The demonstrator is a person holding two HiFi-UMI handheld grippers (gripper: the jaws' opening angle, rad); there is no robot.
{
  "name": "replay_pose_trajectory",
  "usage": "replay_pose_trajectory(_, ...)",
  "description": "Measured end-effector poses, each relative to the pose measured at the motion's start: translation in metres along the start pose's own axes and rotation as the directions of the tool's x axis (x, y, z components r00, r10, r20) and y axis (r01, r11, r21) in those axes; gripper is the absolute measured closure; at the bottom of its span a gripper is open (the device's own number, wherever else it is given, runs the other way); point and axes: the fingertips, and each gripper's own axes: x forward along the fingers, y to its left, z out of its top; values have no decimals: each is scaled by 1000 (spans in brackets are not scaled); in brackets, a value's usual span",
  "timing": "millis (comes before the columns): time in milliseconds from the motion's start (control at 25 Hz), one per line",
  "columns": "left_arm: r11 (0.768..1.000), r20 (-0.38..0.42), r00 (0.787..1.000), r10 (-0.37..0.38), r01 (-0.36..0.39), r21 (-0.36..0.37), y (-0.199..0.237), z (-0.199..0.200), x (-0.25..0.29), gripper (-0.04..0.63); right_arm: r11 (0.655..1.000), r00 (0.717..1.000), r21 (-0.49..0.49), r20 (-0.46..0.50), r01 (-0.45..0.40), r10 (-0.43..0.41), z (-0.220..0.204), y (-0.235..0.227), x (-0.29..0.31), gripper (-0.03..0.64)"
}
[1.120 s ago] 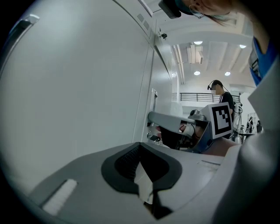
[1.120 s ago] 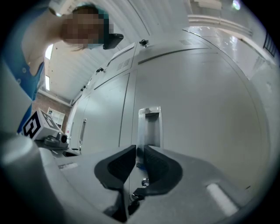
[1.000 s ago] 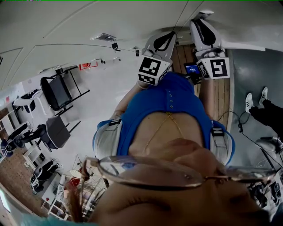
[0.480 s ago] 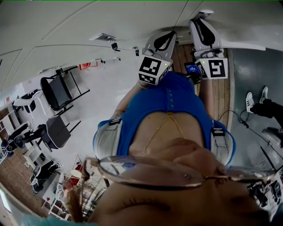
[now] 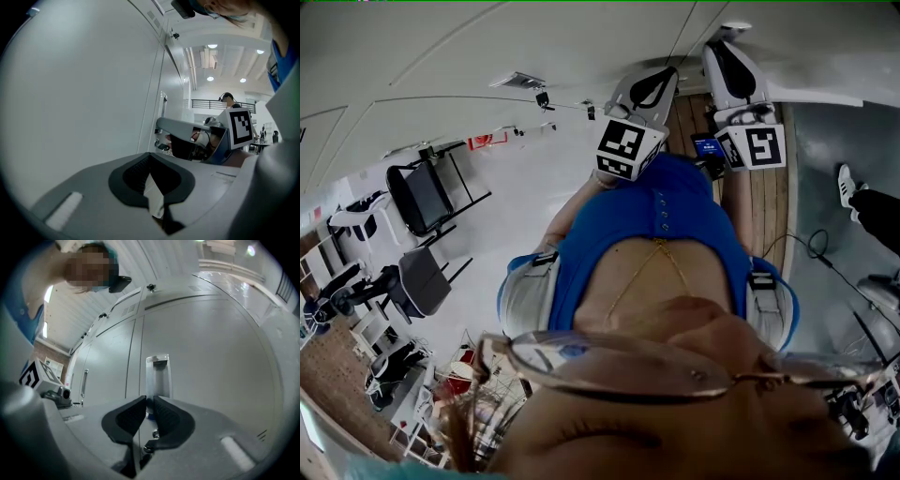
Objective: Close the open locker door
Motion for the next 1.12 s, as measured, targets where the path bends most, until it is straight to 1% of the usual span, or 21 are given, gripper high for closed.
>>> replay_pose_trajectory(40,1000,-1,1000,-2,2,0,-1,0,0,597,1000,1000,26,6,-6,6,0,0,-1,568)
replay_pose_trajectory(200,1000,-9,1000,-6,6,0,-1,-2,2,596,997,1000,75,22,-4,2,0,-2,-2,569)
replay_pose_trajectory(280,1000,-11,1000,-7,7,0,-1,-2,4,597,992,999,126,34,5,-10,-1,-6,-2,569)
replay_pose_trajectory(360,1000,-14,1000,-12,12,-2,-2,-2,6,595,989,999,149,39,22,-28,-1,-9,-3,564)
replay_pose_trajectory(560,999,-22,999,-32,32,-5,-6,-5,12,595,993,996,91,32,75,-78,0,-15,-6,570)
replay_pose_trajectory(640,999,-25,999,-38,38,-5,-7,-7,14,596,993,995,67,28,99,-101,-1,-18,-9,614)
replay_pose_trajectory(680,999,-26,999,-41,41,-5,-8,-7,15,597,993,994,58,25,103,-105,-1,-18,-10,614)
replay_pose_trajectory(920,999,-22,999,-48,48,-2,-9,-5,20,596,995,995,7,-1,98,-98,-5,-13,-10,614)
replay_pose_trajectory(1120,999,-23,998,-52,52,-1,-11,-5,22,597,996,996,11,-14,92,-92,-9,-11,-11,614)
